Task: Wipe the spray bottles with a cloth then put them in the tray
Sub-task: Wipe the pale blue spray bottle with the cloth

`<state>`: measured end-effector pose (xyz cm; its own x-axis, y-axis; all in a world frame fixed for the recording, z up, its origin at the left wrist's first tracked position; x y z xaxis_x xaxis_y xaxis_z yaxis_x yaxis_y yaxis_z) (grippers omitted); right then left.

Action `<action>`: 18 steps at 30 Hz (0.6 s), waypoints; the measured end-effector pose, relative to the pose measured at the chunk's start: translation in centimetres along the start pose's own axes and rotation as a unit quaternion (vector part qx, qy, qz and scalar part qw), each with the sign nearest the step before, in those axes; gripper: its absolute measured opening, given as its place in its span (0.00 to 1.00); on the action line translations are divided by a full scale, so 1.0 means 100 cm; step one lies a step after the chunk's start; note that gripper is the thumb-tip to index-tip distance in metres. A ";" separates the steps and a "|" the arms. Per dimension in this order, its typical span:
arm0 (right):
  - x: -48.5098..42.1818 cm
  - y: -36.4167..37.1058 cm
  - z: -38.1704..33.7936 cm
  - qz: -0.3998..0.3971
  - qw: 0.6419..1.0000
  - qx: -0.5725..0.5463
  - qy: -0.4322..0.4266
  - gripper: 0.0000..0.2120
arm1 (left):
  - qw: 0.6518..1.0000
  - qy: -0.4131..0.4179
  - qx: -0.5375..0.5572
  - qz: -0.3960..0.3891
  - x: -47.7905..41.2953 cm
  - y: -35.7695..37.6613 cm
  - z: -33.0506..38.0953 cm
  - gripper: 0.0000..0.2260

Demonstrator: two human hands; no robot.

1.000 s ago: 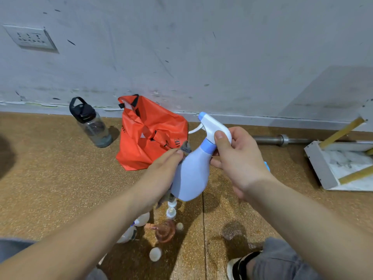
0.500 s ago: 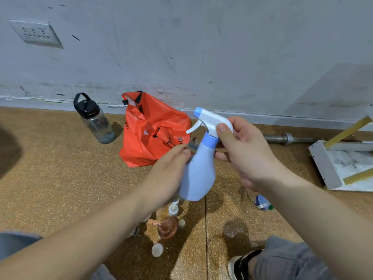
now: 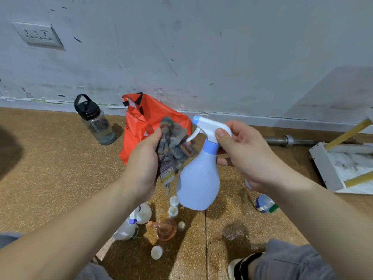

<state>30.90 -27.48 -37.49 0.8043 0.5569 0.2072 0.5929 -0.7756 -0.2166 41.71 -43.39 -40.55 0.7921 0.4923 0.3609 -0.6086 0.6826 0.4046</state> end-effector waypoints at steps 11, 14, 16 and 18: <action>0.011 0.025 0.010 -0.089 0.996 0.028 0.015 0.06 | 0.931 0.223 -0.288 0.023 0.006 0.004 -0.006 0.15; 0.009 0.023 0.009 -0.103 0.994 0.030 0.006 0.06 | 0.996 -0.029 -0.069 0.042 0.006 0.007 0.000 0.19; 0.007 0.018 0.007 -0.116 0.988 0.090 -0.038 0.05 | 0.987 -0.158 0.005 -0.028 0.008 0.008 0.007 0.18; 0.006 0.013 0.007 -0.126 0.975 0.163 -0.080 0.05 | 0.985 -0.162 -0.012 -0.063 0.011 0.007 0.006 0.19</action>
<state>32.18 -28.00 -38.31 0.6121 0.7769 0.1475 0.7329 -0.4874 -0.4747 42.12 -42.69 -39.40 0.8026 0.2072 0.5594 -0.5019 0.7414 0.4454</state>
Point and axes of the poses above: each hand's wrist, its own x-axis away from the middle knuckle, its own y-axis out of the palm, z = x × y, the point moved 1 cm from there along -x, towards the middle knuckle, and after that the axes turned 5 degrees about x, right-handed, at the moved point
